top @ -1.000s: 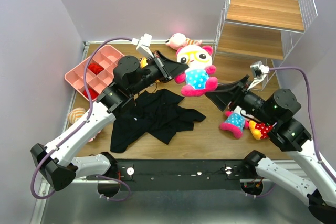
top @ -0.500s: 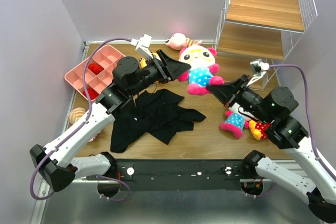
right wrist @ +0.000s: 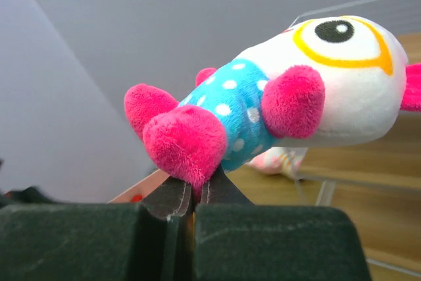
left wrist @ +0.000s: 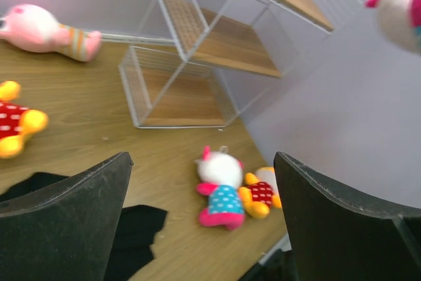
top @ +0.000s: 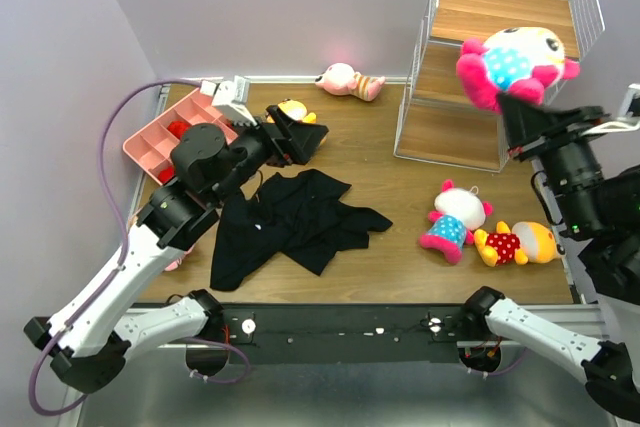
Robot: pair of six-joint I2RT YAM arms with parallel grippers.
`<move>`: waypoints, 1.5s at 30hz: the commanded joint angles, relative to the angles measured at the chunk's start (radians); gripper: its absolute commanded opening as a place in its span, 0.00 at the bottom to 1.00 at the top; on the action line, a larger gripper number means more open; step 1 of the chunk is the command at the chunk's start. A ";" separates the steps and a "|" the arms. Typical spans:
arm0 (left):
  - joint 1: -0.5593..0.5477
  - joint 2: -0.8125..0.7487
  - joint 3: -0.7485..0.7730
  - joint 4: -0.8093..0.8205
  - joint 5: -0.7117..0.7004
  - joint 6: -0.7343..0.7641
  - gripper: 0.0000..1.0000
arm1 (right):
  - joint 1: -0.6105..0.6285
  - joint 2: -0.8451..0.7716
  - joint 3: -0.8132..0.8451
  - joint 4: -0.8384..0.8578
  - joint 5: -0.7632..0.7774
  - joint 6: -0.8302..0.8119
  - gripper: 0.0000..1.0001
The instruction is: Place and organize the stuffed toys onto the shelf
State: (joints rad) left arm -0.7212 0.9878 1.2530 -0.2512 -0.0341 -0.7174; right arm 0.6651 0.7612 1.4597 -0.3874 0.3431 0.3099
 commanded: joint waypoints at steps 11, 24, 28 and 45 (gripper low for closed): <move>0.006 -0.235 -0.285 -0.071 -0.270 0.343 0.99 | -0.318 0.507 0.619 -0.301 -0.284 -0.316 0.01; 0.006 -0.259 -0.326 -0.057 -0.173 0.343 0.99 | -0.643 0.641 0.470 -0.127 -0.754 -0.249 0.01; 0.006 -0.258 -0.326 -0.049 -0.156 0.337 0.99 | -0.712 0.682 0.453 -0.056 -0.869 -0.265 0.02; 0.008 -0.252 -0.331 -0.043 -0.130 0.315 0.99 | -0.841 0.875 0.502 0.041 -1.101 -0.215 0.28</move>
State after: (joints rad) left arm -0.7193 0.7414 0.9329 -0.3161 -0.1902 -0.3935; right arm -0.1543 1.6028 1.9388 -0.3786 -0.7193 0.0647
